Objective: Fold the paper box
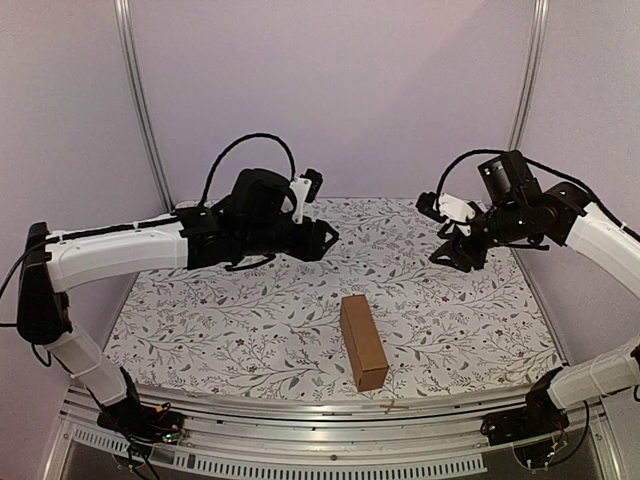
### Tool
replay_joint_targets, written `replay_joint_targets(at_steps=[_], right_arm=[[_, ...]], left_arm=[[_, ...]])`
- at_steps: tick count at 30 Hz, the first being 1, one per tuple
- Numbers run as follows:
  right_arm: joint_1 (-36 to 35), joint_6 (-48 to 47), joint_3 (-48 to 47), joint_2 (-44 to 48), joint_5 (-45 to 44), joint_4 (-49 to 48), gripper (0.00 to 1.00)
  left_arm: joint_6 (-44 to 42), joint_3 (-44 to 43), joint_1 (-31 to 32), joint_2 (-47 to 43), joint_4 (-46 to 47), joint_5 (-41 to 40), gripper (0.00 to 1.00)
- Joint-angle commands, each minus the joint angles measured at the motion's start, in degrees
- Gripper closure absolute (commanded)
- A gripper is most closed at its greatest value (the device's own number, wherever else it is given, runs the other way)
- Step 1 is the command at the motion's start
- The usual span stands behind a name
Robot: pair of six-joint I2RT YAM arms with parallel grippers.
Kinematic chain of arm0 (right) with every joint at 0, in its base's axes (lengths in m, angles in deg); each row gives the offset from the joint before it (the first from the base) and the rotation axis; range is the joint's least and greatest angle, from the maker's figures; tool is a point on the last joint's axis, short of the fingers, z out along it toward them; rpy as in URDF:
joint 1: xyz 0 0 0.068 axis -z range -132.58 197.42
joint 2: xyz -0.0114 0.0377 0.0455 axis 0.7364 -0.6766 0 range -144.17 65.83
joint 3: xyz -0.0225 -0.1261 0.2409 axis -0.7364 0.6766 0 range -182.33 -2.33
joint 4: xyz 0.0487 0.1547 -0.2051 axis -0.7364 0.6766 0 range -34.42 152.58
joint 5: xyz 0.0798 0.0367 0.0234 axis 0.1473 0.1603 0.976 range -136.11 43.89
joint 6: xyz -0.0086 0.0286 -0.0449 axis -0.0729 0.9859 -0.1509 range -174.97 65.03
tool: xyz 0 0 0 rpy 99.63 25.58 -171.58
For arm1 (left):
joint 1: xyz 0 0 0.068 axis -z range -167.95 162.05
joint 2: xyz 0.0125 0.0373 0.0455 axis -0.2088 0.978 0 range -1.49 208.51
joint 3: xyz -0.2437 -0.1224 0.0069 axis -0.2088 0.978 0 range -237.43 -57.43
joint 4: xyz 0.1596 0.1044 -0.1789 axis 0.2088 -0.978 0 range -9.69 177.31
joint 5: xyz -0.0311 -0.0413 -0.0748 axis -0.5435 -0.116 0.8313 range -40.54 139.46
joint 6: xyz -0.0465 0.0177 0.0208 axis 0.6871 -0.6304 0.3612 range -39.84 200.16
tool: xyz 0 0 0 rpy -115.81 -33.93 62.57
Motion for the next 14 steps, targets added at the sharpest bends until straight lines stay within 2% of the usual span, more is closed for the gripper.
replay_joint_targets(at_steps=[1,2,3,5,8,14], right_arm=[[7.1,12.2,5.2,5.6,-5.0,-9.8,0.29],[9.0,14.4,7.2,6.6,-7.0,-11.8,0.11],[10.9,18.0,9.3,7.1,-8.8,-14.3,0.02],[14.3,22.7,13.4,7.7,-13.0,-19.8,0.01],[15.2,29.2,15.2,6.6,-18.1,-25.2,0.01],[15.3,28.9,17.5,5.7,-17.4,-28.1,0.01]], left_arm=[[-5.1,0.8,-0.8,-6.7,-15.8,-16.9,0.28],[-4.0,1.8,-1.1,-8.5,-17.0,-21.8,0.14],[-3.2,3.9,-1.6,-10.4,-17.5,-23.6,0.03],[-4.0,8.6,-2.7,-13.9,-16.5,-23.2,0.01],[-6.5,12.9,-3.5,-16.6,-15.2,-22.9,0.01],[-8.8,13.4,-3.6,-17.5,-17.5,-24.6,0.01]])
